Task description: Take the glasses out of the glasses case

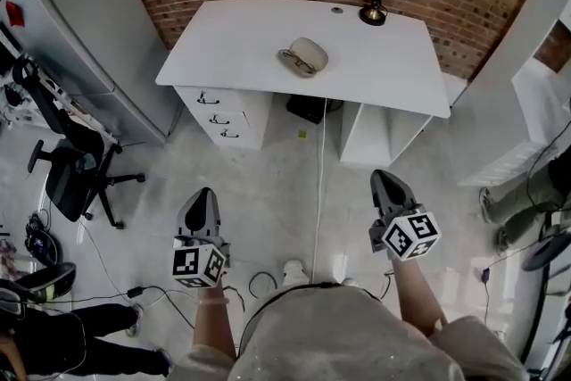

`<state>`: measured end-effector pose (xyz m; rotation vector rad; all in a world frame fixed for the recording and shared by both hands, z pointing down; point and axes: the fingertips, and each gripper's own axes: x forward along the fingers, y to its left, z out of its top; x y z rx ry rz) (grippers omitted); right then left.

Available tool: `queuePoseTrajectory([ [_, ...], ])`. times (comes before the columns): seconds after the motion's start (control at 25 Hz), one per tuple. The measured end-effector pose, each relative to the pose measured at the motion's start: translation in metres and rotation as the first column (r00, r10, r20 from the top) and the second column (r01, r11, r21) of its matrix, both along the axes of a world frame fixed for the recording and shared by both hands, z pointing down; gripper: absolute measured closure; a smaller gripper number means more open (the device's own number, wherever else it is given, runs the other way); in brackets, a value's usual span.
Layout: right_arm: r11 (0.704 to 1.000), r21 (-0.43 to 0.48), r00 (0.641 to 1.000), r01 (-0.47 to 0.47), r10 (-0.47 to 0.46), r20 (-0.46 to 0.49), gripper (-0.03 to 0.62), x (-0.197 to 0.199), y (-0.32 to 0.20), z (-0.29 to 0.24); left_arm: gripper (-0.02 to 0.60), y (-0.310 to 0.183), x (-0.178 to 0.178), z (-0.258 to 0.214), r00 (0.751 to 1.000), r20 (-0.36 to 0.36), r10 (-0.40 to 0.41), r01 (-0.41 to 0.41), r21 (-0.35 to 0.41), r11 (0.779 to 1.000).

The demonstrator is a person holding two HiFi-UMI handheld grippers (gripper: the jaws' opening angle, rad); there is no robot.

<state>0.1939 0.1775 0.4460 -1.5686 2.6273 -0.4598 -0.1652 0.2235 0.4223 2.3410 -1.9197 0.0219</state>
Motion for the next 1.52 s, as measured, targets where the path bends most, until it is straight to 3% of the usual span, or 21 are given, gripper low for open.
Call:
queuePoseTrajectory([
  [0.12, 0.999, 0.009, 0.999, -0.031, 0.031, 0.023, 0.588, -0.015, -0.013, -0.001, 0.575, -0.016, -0.023, -0.003, 1.000, -0.002, 0.001, -0.001, 0.003, 1.000],
  [0.32, 0.999, 0.013, 0.999, -0.040, 0.041, -0.033, 0.588, -0.039, -0.023, 0.000, 0.575, -0.030, -0.045, 0.000, 1.000, -0.009, 0.023, -0.023, -0.002, 1.000],
  [0.56, 0.997, -0.002, 0.996, -0.073, 0.073, -0.057, 0.469, -0.042, -0.020, 0.005, 0.575, -0.037, -0.058, 0.015, 0.999, -0.034, 0.028, -0.029, -0.031, 0.999],
  [0.96, 0.992, -0.057, 0.993, -0.116, 0.114, -0.037, 0.411, -0.022, -0.026, 0.018, 0.575, -0.043, -0.058, 0.029, 0.998, -0.049, 0.035, -0.037, -0.052, 0.998],
  [1.52, 0.996, -0.045, 0.997, -0.071, 0.071, 0.009, 0.398, -0.040, -0.128, 0.018, 0.575, -0.134, -0.076, 0.017, 0.999, -0.048, -0.009, 0.007, -0.028, 1.000],
])
